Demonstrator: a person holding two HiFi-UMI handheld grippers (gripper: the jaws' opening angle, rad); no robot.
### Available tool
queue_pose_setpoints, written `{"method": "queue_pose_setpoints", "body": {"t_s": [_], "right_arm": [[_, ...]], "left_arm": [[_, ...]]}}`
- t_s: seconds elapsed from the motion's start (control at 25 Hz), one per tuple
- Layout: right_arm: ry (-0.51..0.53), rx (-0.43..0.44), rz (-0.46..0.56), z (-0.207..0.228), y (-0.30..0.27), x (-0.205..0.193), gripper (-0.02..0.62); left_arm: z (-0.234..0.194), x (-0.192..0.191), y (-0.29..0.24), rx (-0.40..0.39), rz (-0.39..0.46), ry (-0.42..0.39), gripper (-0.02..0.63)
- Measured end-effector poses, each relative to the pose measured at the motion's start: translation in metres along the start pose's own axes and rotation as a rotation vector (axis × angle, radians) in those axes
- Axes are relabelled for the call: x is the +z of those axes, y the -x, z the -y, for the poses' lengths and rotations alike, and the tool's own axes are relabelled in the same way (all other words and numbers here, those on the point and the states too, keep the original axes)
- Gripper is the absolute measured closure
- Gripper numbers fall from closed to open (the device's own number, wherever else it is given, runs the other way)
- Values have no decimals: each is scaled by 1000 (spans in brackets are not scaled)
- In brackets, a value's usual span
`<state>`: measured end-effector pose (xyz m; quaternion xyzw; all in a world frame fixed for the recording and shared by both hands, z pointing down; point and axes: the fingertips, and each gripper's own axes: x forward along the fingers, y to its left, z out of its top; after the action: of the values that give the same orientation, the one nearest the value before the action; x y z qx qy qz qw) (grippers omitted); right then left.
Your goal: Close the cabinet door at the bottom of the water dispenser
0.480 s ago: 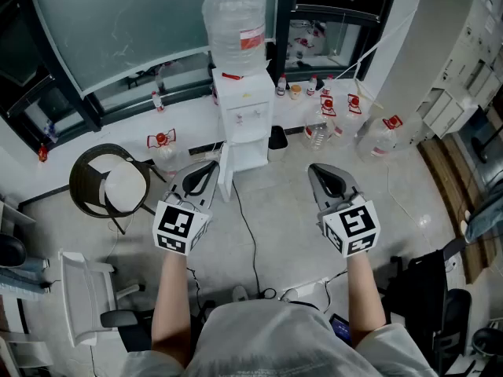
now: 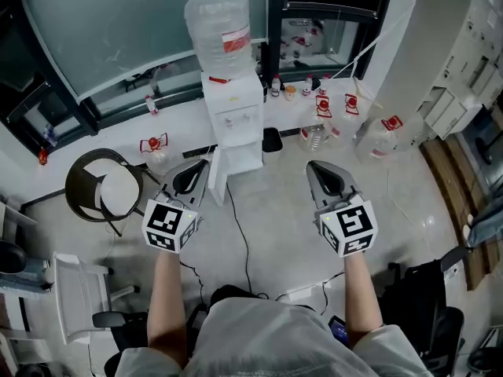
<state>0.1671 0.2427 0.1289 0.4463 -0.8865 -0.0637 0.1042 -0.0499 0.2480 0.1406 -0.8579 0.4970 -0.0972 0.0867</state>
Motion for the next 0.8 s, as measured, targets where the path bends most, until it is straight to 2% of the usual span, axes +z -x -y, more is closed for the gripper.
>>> {"method": "queue_pose_setpoints", "body": {"t_s": [0.16, 0.36, 0.6, 0.8], "right_arm": [[27, 16, -7, 29, -20, -8, 569], [30, 17, 0, 57, -80, -11, 569], [-20, -21, 52, 80, -178, 2, 569], [-16, -52, 10, 94, -254, 6, 569]], "left_arm": [[-8, -4, -33, 27, -10, 1, 587], [-54, -20, -86, 30, -4, -16, 588], [-127, -44, -167, -63, 19, -23, 588], [-185, -66, -229, -134, 3, -26, 587]]}}
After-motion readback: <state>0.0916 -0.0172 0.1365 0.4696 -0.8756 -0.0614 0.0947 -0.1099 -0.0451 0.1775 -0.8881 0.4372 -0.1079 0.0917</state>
